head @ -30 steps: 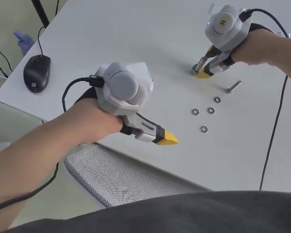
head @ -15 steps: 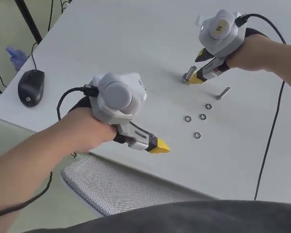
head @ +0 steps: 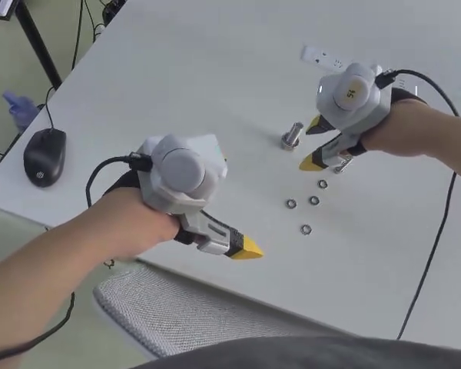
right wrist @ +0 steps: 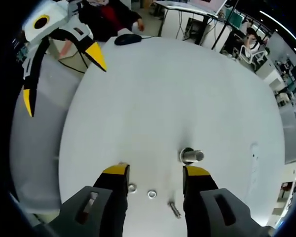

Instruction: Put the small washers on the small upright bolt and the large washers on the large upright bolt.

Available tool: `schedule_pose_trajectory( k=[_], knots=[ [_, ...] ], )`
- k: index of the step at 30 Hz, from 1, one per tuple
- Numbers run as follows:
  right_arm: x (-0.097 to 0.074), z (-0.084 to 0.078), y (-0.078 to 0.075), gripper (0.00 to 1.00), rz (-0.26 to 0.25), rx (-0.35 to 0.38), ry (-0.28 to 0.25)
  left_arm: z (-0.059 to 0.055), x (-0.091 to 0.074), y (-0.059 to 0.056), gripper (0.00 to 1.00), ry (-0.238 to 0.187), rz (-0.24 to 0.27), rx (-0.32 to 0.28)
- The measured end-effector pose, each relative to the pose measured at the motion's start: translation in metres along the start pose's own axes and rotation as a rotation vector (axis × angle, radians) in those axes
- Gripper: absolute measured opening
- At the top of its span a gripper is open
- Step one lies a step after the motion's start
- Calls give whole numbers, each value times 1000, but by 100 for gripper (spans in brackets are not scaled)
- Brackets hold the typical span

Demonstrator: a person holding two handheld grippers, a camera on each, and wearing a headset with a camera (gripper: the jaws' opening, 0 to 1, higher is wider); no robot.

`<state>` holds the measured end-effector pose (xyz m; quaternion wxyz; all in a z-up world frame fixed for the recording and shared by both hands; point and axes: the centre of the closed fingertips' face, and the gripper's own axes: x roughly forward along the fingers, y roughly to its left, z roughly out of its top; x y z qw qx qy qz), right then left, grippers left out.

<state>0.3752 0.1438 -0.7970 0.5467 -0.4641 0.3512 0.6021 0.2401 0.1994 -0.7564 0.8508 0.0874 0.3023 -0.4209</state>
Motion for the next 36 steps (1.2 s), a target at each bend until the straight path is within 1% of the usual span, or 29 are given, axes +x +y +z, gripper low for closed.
schedule_pose_trajectory(
  k=[4, 8, 13, 15, 18, 19, 22, 25, 26, 30, 36],
  knots=[
    [2, -7, 16, 45, 13, 15, 4, 0, -2, 3, 97, -2, 7, -6],
    [3, -9, 32, 45, 27, 11, 7, -2, -3, 3, 97, 2, 7, -6],
    [4, -4, 53, 45, 49, 10, 4, -6, -3, 4, 96, 7, 9, -8],
    [7, -3, 60, 44, 60, 10, 2, -6, -4, 4, 96, 5, 11, -11],
    [14, -4, 65, 44, 64, 9, 8, -7, -4, 3, 95, 1, 10, -14],
    [24, -8, 64, 44, 68, 14, 6, -7, -3, 2, 95, -1, 9, -17],
    [31, -8, 68, 44, 84, 27, 1, -8, -4, 1, 95, 6, 8, -13],
    [42, -14, 67, 43, 83, 22, 14, -10, -6, 1, 95, 7, 7, -18],
    [45, -16, 66, 43, 76, 8, 21, -10, -7, 2, 95, 8, 8, -18],
    [49, -20, 68, 40, 70, -15, 46, -13, -8, 5, 94, 16, 14, -23],
    [56, -24, 71, 39, 64, -27, 61, -14, -8, 5, 94, 13, 15, -28]
  ],
)
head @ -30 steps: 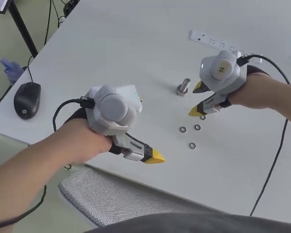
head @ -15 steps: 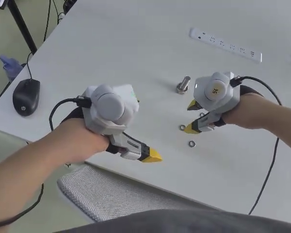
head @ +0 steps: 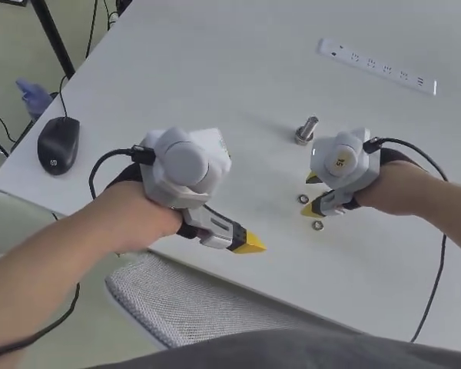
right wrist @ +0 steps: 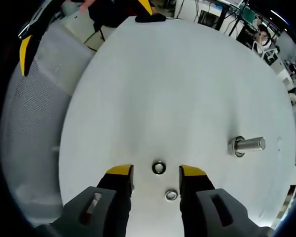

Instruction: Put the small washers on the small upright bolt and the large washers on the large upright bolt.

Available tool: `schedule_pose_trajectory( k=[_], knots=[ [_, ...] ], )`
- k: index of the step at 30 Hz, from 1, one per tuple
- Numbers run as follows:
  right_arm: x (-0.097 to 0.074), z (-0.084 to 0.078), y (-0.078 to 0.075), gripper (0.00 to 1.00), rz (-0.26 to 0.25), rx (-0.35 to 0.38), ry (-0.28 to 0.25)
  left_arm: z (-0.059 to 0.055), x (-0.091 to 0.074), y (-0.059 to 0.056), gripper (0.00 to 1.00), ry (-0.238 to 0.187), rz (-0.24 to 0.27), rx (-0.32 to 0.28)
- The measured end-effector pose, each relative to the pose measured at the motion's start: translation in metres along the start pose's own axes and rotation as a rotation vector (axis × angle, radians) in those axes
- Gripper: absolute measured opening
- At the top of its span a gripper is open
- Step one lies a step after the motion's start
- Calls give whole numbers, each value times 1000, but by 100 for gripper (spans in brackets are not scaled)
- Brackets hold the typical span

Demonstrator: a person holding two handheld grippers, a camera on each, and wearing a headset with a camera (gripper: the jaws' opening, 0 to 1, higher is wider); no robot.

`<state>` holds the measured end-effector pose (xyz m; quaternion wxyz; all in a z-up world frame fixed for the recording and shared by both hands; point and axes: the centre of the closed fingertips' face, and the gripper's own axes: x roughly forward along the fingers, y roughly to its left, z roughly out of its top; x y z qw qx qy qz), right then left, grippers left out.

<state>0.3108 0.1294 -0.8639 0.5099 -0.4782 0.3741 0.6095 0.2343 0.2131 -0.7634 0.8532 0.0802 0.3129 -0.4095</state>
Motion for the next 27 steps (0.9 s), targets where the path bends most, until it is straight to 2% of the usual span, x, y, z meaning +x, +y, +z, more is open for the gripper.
schedule_pose_trajectory(
  k=[10, 17, 27],
  knots=[
    [5, -10, -2, 37, 4, -8, 30, -3, 1, -2, 94, 7, -3, 3],
    [4, -9, 1, 34, 24, 22, 27, -6, 1, -2, 93, 14, -3, 2],
    [5, -9, -2, 25, 5, 61, 12, -8, 3, -6, 90, 22, -9, 4]
  ],
)
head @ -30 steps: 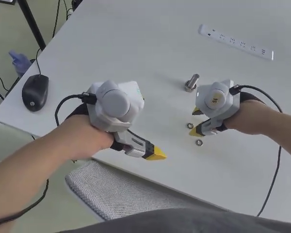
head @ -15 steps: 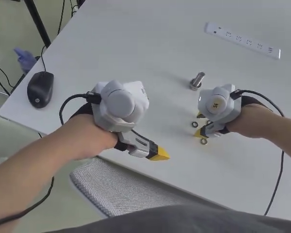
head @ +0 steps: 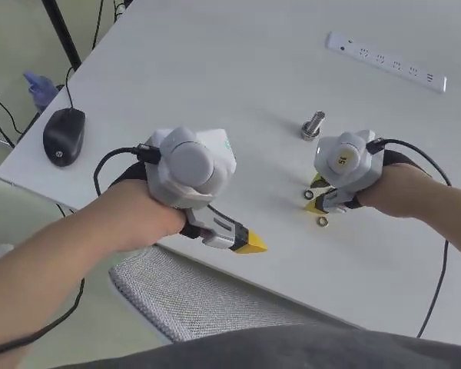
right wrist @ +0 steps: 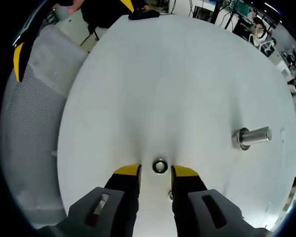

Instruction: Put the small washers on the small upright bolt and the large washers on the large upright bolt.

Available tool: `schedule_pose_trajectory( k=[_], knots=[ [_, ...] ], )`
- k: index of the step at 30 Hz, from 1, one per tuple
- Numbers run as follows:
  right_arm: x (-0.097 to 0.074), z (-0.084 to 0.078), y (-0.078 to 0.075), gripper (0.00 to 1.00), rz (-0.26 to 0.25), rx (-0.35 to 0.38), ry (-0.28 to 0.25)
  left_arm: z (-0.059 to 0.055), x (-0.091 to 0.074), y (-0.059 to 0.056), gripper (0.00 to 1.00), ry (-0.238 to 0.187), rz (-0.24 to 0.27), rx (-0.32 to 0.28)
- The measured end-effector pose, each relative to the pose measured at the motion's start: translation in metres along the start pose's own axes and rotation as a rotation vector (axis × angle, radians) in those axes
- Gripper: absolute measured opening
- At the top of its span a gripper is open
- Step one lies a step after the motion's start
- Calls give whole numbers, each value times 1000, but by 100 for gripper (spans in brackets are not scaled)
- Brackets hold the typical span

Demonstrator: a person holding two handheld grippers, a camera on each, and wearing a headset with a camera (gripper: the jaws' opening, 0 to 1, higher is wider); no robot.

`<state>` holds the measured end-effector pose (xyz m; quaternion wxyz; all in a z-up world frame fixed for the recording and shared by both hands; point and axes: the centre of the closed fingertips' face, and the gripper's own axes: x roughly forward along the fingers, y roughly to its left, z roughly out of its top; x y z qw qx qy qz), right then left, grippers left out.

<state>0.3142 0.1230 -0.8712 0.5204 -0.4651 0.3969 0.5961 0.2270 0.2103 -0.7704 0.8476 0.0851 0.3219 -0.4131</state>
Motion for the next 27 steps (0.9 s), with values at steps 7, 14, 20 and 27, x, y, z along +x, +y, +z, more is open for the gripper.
schedule_pose_trajectory(
  k=[7, 14, 20, 27],
  knots=[
    [-1, 1, -1, 15, -8, -12, 28, -1, -2, -1, 89, 6, 1, -1],
    [-2, 2, 0, 13, -13, -47, 92, -3, -2, -2, 88, 12, 1, -5],
    [-1, -1, -4, 12, -11, 20, 116, -1, -2, -2, 87, 9, 1, -1],
    [-5, -1, -2, 12, 4, 74, 57, 1, -2, 1, 86, 24, -7, 18]
  ],
)
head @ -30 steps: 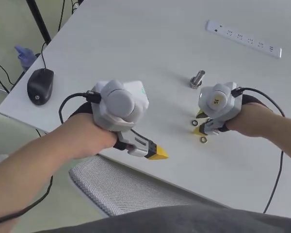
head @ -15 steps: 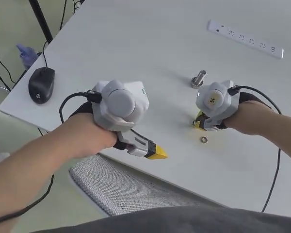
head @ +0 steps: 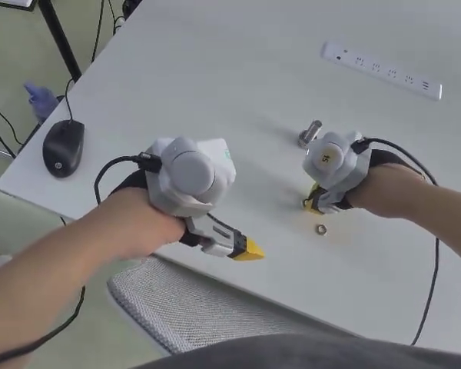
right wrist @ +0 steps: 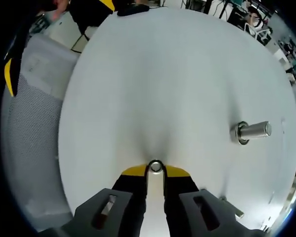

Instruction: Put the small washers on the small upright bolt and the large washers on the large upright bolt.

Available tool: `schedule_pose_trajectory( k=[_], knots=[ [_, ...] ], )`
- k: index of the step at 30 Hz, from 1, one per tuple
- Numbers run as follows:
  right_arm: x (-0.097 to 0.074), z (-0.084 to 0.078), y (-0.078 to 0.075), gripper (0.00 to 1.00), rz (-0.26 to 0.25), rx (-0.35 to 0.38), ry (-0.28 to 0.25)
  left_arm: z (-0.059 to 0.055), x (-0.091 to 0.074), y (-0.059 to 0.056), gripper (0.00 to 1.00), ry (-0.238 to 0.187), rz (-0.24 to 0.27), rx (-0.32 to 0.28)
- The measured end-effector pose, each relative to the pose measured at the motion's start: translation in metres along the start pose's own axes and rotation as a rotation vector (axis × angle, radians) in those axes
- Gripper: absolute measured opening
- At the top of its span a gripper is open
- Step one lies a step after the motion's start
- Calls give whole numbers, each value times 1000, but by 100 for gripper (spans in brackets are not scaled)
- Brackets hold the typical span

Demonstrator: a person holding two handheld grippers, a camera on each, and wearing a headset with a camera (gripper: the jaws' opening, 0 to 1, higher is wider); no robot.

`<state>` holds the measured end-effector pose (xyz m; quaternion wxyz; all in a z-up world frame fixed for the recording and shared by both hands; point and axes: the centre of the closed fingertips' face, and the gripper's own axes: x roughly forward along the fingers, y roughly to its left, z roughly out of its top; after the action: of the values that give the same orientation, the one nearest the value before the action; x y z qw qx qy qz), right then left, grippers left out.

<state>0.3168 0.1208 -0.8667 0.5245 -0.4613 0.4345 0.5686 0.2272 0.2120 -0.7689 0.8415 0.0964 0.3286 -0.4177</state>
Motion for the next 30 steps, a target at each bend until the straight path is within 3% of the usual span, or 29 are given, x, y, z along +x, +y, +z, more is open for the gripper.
schedule_pose_trajectory(
  k=[7, 18, 26, 30],
  knots=[
    [-17, -16, -4, 12, -3, 49, -2, 3, 3, 1, 87, 5, -4, 22],
    [-46, -70, -21, 12, -46, 202, -21, 11, 10, -4, 86, -7, -27, 34],
    [-64, -84, -39, 12, -63, 278, -51, 8, 8, -6, 86, 9, -31, 43],
    [-71, -88, -51, 12, -73, 283, -41, 12, 6, -4, 86, -12, -21, 40]
  ],
)
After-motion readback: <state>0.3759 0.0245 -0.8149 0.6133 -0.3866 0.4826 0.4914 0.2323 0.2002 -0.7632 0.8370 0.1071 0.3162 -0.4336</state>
